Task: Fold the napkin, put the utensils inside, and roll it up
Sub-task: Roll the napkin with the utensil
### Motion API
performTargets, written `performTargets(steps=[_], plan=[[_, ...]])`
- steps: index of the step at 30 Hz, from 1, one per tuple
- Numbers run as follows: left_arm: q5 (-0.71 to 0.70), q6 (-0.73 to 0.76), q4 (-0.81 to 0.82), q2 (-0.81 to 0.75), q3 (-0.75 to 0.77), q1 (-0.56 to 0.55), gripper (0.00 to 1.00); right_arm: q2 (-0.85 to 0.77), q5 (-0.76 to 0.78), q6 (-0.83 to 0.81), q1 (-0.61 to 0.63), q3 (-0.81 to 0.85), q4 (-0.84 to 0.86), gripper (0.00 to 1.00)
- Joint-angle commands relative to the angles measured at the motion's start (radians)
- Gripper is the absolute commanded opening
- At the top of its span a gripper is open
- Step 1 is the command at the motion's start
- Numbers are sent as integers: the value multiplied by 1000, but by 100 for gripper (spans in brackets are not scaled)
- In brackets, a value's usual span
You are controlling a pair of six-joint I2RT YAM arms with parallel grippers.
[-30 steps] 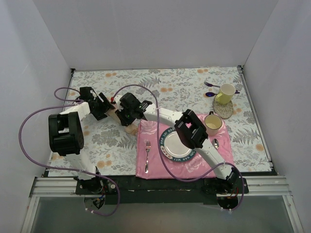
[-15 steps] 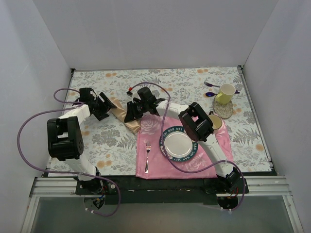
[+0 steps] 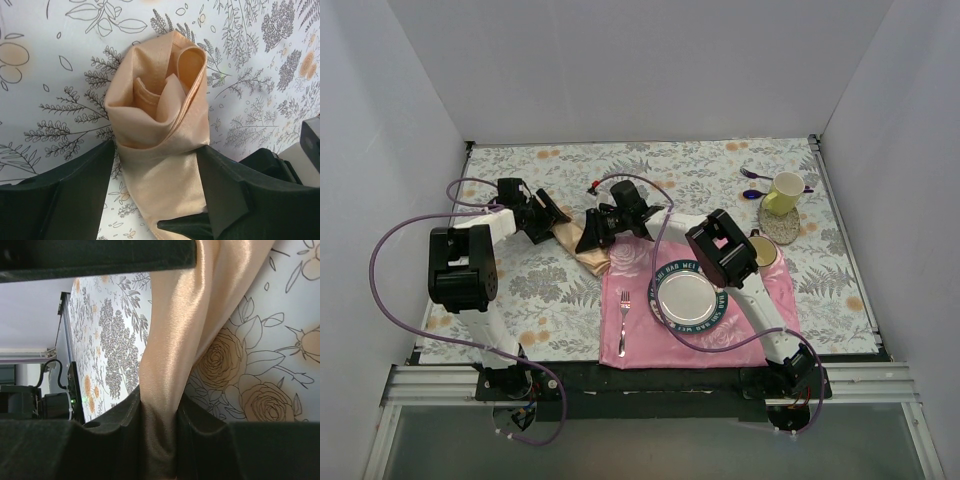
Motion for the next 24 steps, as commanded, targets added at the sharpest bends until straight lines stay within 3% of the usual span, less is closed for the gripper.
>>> performTargets(steps=[1, 7, 13, 18, 24], plan=[[-62, 21, 8, 26, 11, -3, 65, -6, -50, -19, 1, 17, 3, 35], [-67, 32, 21, 5, -29, -1, 57, -66, 102, -249, 5, 84, -276, 55], [-59, 35, 30, -15, -47, -1, 55, -124, 312, -424, 38, 176, -495, 72], [-54, 35, 30, -24, -53, -1, 54, -134, 586, -605, 122, 279, -609, 89], [-47, 38, 30, -27, -61, -1, 53, -100, 792, -714, 208, 342, -643, 95]])
